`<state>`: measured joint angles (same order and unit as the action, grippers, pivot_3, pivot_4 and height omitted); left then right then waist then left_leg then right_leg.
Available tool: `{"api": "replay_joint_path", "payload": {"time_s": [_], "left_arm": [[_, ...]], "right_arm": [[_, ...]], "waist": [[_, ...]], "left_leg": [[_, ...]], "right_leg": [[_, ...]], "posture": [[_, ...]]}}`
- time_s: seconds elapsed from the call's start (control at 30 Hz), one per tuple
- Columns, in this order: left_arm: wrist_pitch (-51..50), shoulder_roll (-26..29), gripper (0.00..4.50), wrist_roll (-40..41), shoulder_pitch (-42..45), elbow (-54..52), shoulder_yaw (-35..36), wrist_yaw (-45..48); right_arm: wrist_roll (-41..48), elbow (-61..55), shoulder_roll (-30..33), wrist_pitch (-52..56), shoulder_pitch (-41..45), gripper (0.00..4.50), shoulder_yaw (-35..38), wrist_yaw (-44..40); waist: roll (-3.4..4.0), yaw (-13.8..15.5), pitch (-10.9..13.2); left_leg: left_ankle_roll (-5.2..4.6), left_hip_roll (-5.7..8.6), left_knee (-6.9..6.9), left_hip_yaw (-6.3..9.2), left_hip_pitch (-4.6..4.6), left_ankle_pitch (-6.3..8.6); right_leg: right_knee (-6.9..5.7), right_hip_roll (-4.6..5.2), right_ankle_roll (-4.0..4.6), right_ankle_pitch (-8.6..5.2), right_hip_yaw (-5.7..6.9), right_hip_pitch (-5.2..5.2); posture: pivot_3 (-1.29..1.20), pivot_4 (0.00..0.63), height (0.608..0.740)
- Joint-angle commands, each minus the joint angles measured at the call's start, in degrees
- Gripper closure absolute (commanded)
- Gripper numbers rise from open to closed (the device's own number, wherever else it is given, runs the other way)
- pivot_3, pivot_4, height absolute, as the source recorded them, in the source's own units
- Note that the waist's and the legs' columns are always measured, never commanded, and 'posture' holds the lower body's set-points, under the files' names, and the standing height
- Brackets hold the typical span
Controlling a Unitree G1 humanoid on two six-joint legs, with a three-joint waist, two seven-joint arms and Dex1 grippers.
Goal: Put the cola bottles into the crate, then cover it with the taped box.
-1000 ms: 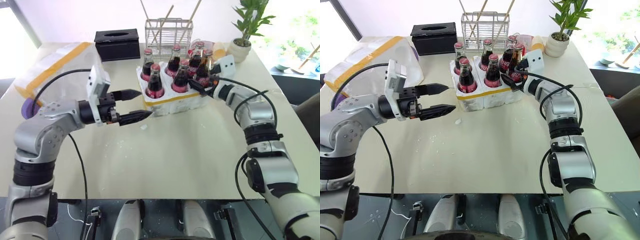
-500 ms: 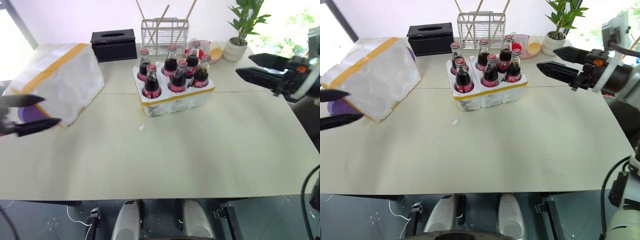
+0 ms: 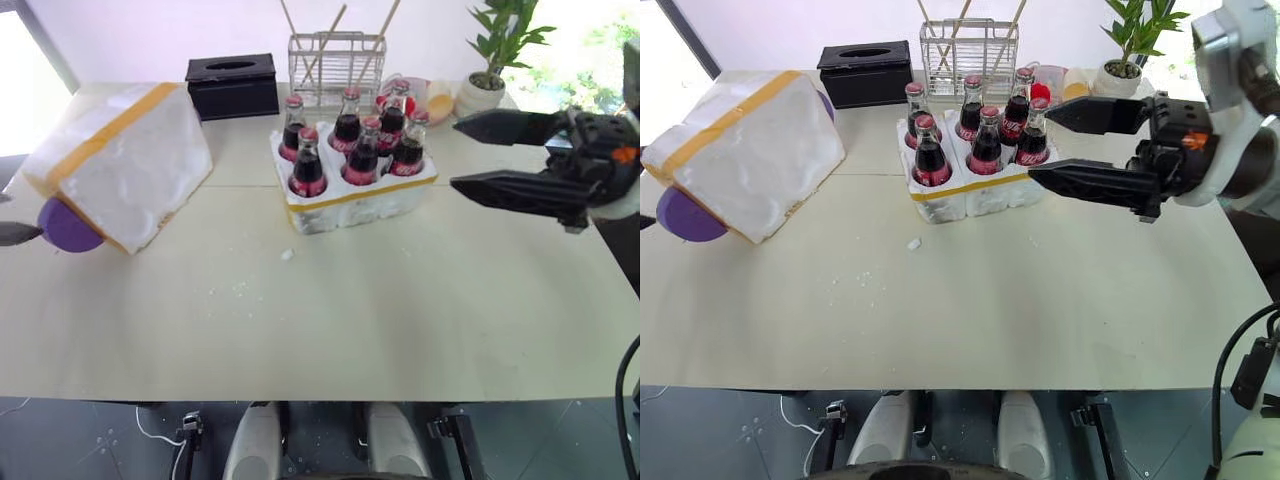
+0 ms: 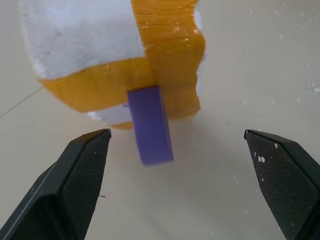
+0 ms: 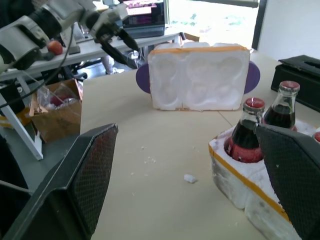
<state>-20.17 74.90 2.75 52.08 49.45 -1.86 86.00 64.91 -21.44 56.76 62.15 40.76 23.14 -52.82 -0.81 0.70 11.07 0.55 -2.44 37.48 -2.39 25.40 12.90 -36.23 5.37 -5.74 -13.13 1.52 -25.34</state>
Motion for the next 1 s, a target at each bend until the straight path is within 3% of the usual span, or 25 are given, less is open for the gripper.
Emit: {"api": "replay_joint_path", "payload": {"time_s": [0.03,0.17,0.4,0.5,0.7,0.73,0.9,1.0], "left_arm": [[2.56,-2.79,0.00,-10.01,12.40,11.27,-6.98,-2.01],[4.31,-7.36,0.00,-16.08,20.38,19.73,-11.61,-4.36],[7.12,-11.69,0.00,-19.81,23.69,25.28,-12.01,-9.57],[7.01,-12.61,0.88,-20.34,23.92,26.12,-11.48,-9.83],[7.06,-13.09,3.95,-21.14,24.04,26.19,-11.65,-7.20],[7.06,-13.00,4.16,-21.26,24.06,26.11,-11.66,-6.82],[10.23,-12.14,4.18,-20.93,23.54,25.21,-10.42,-10.48],[17.40,-13.03,4.18,-17.50,23.00,23.10,-6.26,-18.24]], "right_arm": [[2.02,-3.11,0.72,-1.25,-1.56,0.04,2.82,2.36],[4.36,-5.16,1.06,-1.27,-4.32,0.04,5.72,6.35],[9.77,-9.58,1.97,-1.41,-9.74,0.04,10.65,13.08],[11.00,-10.17,2.33,-2.22,-11.13,0.00,11.39,15.51],[11.32,-10.21,2.44,-4.10,-11.91,0.00,9.95,17.75],[11.15,-10.20,2.39,-4.39,-12.00,0.00,9.58,17.84],[11.79,-8.94,3.65,-3.56,-14.40,0.00,8.70,16.61],[5.95,-10.09,5.34,-5.57,-19.19,0.00,9.06,13.72]], "waist": [[-0.20,0.06,0.01],[-0.31,-0.14,0.06],[-0.36,-0.02,0.08],[-0.36,-0.06,0.08],[-0.36,-0.04,0.08],[-0.36,-0.04,0.08],[-0.37,0.01,0.08],[-0.45,0.10,0.06]], "left_leg": [[0.00,-0.03,0.03,0.01,0.00,0.00],[-0.01,-0.11,0.24,-0.04,0.03,0.02],[-0.02,-0.24,0.30,-0.03,0.06,0.03],[-0.02,-0.24,0.36,-0.03,0.08,0.03],[-0.03,-0.26,0.44,-0.03,0.08,0.04],[-0.03,-0.26,0.45,-0.03,0.08,0.04],[-0.03,-0.26,0.45,-0.03,0.08,0.04],[-0.03,-0.26,0.47,-0.02,0.10,0.04]], "right_leg": [[-0.01,-0.02,-0.01,0.01,0.00,0.02],[0.04,-0.02,-0.03,0.01,-0.07,0.06],[0.03,-0.06,-0.01,0.00,-0.06,0.04],[0.03,-0.06,-0.02,0.01,-0.06,0.05],[0.02,-0.07,0.03,0.03,-0.06,0.07],[0.02,-0.07,0.03,0.03,-0.06,0.08],[0.02,-0.07,0.02,0.03,-0.06,0.08],[0.01,-0.07,0.02,0.03,-0.06,0.09]], "posture": [[0.00,0.150,0.740],[0.00,0.150,0.740],[0.00,0.150,0.740],[0.00,0.150,0.740],[0.00,0.150,0.740],[0.00,0.150,0.740],[0.00,0.150,0.740],[0.00,0.150,0.740]]}}
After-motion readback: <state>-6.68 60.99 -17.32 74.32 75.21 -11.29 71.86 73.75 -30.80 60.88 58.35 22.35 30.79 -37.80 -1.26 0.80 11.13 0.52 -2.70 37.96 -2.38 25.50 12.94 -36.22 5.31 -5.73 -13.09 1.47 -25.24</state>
